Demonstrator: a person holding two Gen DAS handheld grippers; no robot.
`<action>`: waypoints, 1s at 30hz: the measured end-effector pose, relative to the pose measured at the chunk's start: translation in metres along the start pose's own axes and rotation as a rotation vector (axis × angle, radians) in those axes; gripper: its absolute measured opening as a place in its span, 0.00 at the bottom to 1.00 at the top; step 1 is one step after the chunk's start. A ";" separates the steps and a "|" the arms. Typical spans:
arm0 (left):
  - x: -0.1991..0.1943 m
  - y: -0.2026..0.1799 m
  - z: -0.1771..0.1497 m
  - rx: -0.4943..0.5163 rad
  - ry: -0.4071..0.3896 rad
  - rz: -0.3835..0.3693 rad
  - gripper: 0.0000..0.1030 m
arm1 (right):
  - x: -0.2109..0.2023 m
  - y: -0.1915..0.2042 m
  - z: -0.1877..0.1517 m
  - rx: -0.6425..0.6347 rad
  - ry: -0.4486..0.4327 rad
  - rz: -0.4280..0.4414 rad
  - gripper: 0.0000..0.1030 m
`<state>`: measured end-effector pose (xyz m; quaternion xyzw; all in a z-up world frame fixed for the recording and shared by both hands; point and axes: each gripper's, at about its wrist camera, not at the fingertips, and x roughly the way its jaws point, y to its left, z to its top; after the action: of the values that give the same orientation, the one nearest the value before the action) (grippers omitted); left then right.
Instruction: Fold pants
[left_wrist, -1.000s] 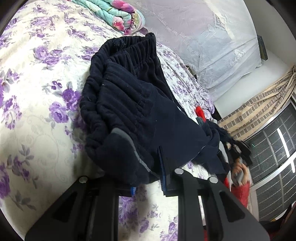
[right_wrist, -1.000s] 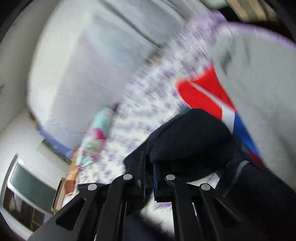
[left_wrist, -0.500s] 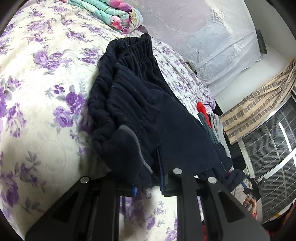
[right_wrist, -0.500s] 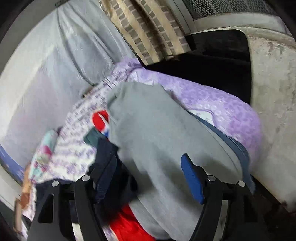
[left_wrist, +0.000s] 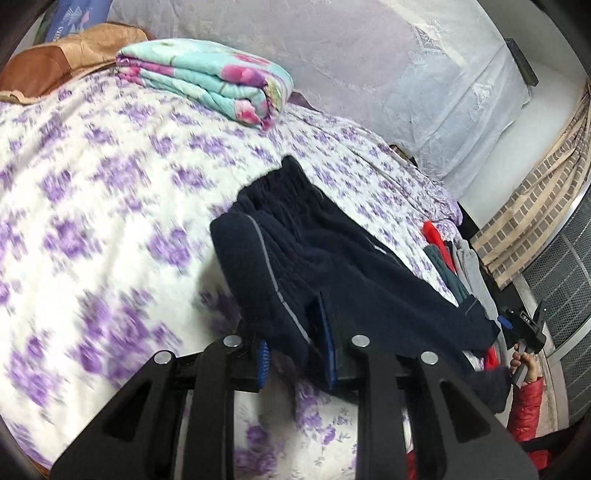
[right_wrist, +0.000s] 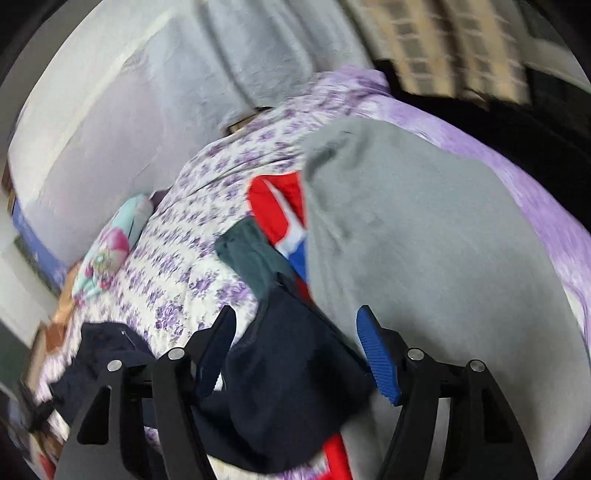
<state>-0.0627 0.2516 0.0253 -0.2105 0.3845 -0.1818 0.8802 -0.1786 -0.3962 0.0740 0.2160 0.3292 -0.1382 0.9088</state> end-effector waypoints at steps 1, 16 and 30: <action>-0.001 0.003 0.002 -0.007 0.003 0.003 0.21 | 0.010 0.006 0.003 -0.043 0.012 -0.012 0.66; -0.051 0.059 -0.008 -0.109 -0.107 0.311 0.77 | 0.063 0.048 -0.031 -0.414 0.034 -0.157 0.15; 0.115 -0.006 0.142 0.125 0.112 0.231 0.77 | 0.092 0.035 -0.026 -0.305 0.058 -0.153 0.55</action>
<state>0.1168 0.2235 0.0468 -0.0991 0.4427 -0.1142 0.8838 -0.1100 -0.3639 0.0060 0.0536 0.3881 -0.1490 0.9079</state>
